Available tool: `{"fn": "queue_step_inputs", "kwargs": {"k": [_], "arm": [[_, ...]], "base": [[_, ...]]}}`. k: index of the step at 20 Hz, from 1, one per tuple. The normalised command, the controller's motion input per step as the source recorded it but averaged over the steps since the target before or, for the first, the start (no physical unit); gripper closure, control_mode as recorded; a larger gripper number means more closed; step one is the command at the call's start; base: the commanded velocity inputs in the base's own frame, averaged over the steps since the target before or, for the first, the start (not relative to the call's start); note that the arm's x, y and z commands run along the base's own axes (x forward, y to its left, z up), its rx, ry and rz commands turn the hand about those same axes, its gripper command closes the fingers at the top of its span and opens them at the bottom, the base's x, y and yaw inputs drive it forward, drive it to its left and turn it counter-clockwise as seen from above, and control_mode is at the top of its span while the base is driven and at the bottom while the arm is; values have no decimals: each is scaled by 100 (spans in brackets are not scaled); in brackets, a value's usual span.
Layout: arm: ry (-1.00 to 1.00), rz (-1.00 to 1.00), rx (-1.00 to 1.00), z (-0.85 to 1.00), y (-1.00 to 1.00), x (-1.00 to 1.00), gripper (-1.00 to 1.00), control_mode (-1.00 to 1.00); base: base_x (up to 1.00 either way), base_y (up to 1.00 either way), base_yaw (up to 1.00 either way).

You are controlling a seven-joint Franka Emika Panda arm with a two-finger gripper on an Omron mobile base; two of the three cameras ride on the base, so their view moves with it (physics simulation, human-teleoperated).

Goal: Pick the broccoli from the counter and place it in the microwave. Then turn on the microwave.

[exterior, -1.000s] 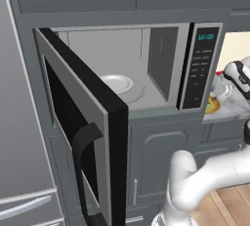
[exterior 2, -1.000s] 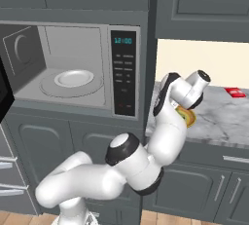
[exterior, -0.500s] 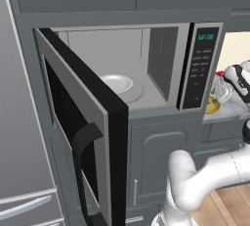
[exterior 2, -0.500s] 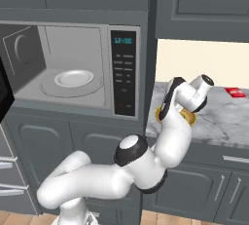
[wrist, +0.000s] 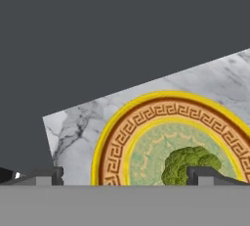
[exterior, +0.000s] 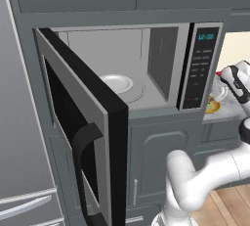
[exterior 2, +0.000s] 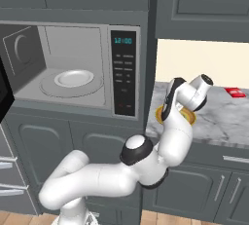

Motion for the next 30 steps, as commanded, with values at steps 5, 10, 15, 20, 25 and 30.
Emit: {"fn": "queue_step_inputs", "kwargs": {"k": [5, 10, 15, 20, 25, 30], "arm": [[3, 0, 0, -15, -11, 25, -100, -100], [3, -2, 0, -18, -11, 20, -100, -100], [3, -1, 0, -16, -11, 22, -100, -100], [1, -1, 0, -11, -16, 26, -100, -100], [3, -2, 0, -11, -17, 26, -100, -100], [5, -1, 0, -16, -14, 17, -100, -100]], "base": [[0, 0, 0], [0, 0, 0], [0, 0, 0], [0, 0, 0], [0, 0, 0], [0, 0, 0]]}}
